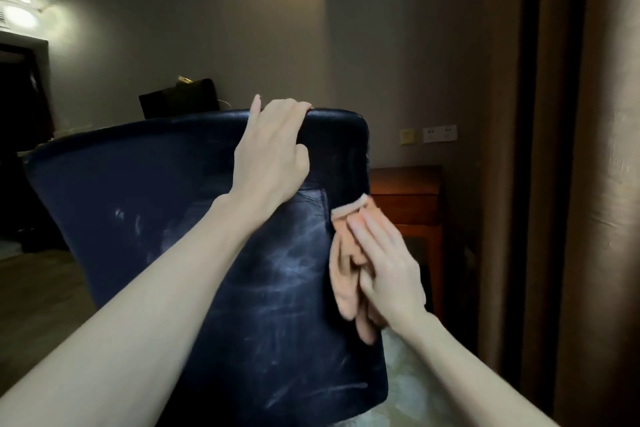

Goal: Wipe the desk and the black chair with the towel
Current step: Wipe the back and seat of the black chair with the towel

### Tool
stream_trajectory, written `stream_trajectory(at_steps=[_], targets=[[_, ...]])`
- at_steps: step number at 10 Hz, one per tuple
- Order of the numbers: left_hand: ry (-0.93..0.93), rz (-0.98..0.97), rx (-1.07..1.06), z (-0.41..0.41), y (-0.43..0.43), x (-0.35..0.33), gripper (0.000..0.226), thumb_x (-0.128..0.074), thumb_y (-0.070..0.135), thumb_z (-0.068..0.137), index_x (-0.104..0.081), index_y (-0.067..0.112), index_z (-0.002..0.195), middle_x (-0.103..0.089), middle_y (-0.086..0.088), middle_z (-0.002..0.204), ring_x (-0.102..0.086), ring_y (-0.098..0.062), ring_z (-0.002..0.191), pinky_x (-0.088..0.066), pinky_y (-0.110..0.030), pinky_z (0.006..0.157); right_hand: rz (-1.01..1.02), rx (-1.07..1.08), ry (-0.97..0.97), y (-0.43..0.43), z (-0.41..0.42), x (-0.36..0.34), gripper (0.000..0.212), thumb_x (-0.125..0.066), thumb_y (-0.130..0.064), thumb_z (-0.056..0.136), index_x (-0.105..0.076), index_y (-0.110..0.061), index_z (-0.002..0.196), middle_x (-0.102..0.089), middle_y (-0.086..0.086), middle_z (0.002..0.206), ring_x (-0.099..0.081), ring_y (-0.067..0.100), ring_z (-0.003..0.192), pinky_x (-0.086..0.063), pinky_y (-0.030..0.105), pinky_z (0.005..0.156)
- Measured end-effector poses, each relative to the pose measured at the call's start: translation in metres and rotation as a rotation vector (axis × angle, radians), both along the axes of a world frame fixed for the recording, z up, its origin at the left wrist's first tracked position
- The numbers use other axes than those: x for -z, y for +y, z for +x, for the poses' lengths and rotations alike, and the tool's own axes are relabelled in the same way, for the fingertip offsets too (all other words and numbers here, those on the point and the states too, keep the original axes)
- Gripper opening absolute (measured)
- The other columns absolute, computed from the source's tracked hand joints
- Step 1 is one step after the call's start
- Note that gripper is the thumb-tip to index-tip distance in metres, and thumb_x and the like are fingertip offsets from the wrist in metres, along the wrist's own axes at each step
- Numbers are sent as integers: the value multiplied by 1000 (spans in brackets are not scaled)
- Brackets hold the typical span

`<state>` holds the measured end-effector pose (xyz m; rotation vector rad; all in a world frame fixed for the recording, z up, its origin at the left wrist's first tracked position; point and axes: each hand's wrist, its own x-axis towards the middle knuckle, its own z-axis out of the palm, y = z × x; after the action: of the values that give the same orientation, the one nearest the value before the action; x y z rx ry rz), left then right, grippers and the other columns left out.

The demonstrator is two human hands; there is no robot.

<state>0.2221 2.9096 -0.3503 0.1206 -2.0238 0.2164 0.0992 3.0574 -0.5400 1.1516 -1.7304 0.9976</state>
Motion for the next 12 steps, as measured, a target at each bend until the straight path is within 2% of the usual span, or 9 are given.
stream_trajectory(at_steps=[1, 3, 5, 6, 7, 8, 10, 11, 12], targets=[[60, 50, 39, 5, 0, 1, 57, -47, 0, 83, -56, 11, 138, -59, -1, 128, -49, -17, 126, -4, -36, 130, -148, 37, 62, 11, 9, -61, 91, -62, 8, 69, -46, -18, 154, -35, 4, 165, -27, 25, 154, -20, 16, 121], [137, 137, 60, 22, -5, 9, 57, -45, 4, 84, -58, 16, 138, -58, 4, 136, -41, -9, 130, -22, -46, 128, -105, 25, 236, -4, 30, -156, 78, -53, -5, 83, -40, -22, 158, -32, 3, 166, -26, 31, 153, -38, 43, 118], [162, 230, 64, 36, -15, 8, 59, -43, 1, 84, -57, 20, 138, -56, 7, 137, -33, -3, 131, -34, -51, 121, -17, 32, 298, -52, 17, -44, 51, -58, -5, 90, -63, -13, 140, -45, 10, 159, -28, 40, 153, -34, 59, 115], [141, 226, 75, 41, -18, 11, 61, -43, 1, 83, -55, 22, 139, -55, 9, 136, -34, -2, 130, -37, -51, 119, 190, 9, 229, -42, 21, 44, 51, -41, -20, 102, -52, -20, 151, -35, 2, 165, -22, 31, 156, -33, 62, 115], [173, 242, 94, 39, -17, 12, 60, -44, 3, 82, -56, 23, 138, -54, 11, 137, -36, -4, 134, -36, -48, 121, 414, -21, 198, -17, 19, 80, 63, -32, -25, 95, -41, -26, 157, -30, -2, 168, -20, 22, 157, -40, 58, 114], [212, 241, 113, 35, -18, 16, 59, -45, 3, 81, -58, 20, 136, -55, 10, 136, -42, -7, 134, -22, -41, 128, 439, -90, 214, 4, 19, 47, 66, -36, -17, 95, -32, -21, 161, -23, -2, 170, -19, 20, 157, -37, 53, 118], [269, 213, 126, 33, -22, 21, 61, -44, 2, 78, -59, 16, 135, -56, 5, 136, -43, -10, 134, -16, -40, 130, -90, -37, 279, 6, 34, -100, 45, -50, -29, 106, -45, -27, 151, -29, -7, 160, -36, 15, 147, -35, 40, 120], [288, 181, 118, 35, -26, 23, 62, -43, -1, 77, -58, 13, 136, -56, 3, 136, -44, -13, 135, -14, -37, 130, -195, 164, 403, -14, 37, -137, 37, -54, -18, 104, -62, -21, 140, -52, 11, 150, -47, 33, 135, -40, 52, 109], [296, 165, 122, 36, -29, 25, 64, -44, -1, 76, -56, 13, 137, -55, 2, 138, -42, -13, 137, -12, -36, 130, -183, 179, 333, -33, 28, -113, 44, -54, -10, 98, -63, -20, 140, -50, 13, 153, -50, 41, 126, -45, 53, 96]])
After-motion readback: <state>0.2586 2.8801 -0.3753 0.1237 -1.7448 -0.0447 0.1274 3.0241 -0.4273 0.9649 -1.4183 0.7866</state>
